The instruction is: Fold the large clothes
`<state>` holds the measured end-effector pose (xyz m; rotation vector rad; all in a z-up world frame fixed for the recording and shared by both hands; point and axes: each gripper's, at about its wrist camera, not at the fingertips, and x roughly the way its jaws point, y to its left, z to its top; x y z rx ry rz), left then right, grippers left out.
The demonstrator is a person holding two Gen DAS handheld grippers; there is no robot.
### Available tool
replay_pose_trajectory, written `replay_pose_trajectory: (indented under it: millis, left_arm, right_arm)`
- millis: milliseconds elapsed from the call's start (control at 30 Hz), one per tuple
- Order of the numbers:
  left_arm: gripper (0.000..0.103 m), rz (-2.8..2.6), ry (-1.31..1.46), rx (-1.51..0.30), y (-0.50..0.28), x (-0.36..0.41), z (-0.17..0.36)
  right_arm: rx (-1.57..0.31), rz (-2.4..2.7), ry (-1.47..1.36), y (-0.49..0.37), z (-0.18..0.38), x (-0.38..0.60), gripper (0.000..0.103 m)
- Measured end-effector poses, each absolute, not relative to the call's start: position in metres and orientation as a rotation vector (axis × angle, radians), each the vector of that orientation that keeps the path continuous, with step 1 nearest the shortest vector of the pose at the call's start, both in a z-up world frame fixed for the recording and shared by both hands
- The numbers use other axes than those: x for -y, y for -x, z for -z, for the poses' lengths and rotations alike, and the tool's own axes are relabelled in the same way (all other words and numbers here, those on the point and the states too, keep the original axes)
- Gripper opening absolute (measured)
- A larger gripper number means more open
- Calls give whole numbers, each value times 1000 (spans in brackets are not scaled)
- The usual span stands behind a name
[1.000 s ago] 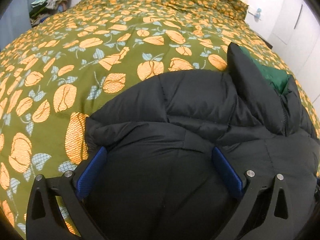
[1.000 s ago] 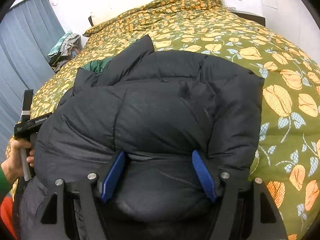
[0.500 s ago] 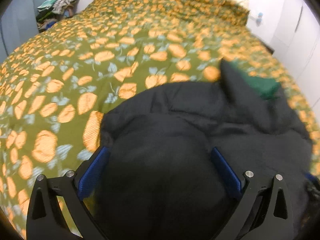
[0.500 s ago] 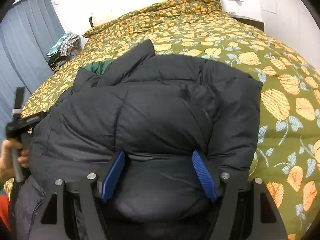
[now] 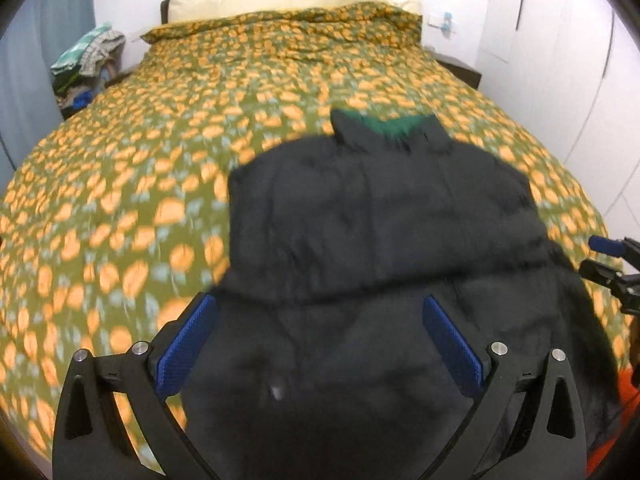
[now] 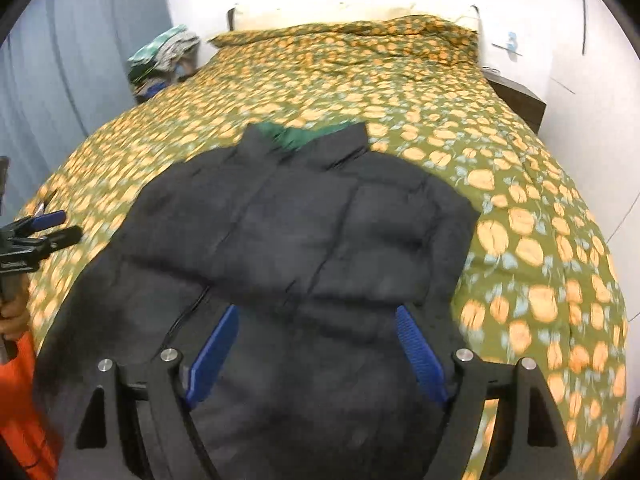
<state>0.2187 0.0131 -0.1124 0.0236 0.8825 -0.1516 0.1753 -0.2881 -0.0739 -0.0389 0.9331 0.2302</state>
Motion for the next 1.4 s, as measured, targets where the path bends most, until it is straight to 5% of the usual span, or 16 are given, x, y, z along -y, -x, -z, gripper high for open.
replay_pose_trajectory:
  millis: [400,967,1133,1400]
  left_arm:
    - [102,74,28,-987,-190,-19,199]
    - [103,40,-82,-1003,-179,-3,206]
    - [102,52,-87,-1025,-174,-5,193]
    - [102,55,-64,-875,-133,1,103]
  right_arm:
    - [-1003,-193,-4,-100,137,256,83]
    - [-994,-147,-85,-94,178,267,88]
    - [-1032,-117,-49,-97,168,262,88]
    - [-975,-101,2,-82,96,246,88]
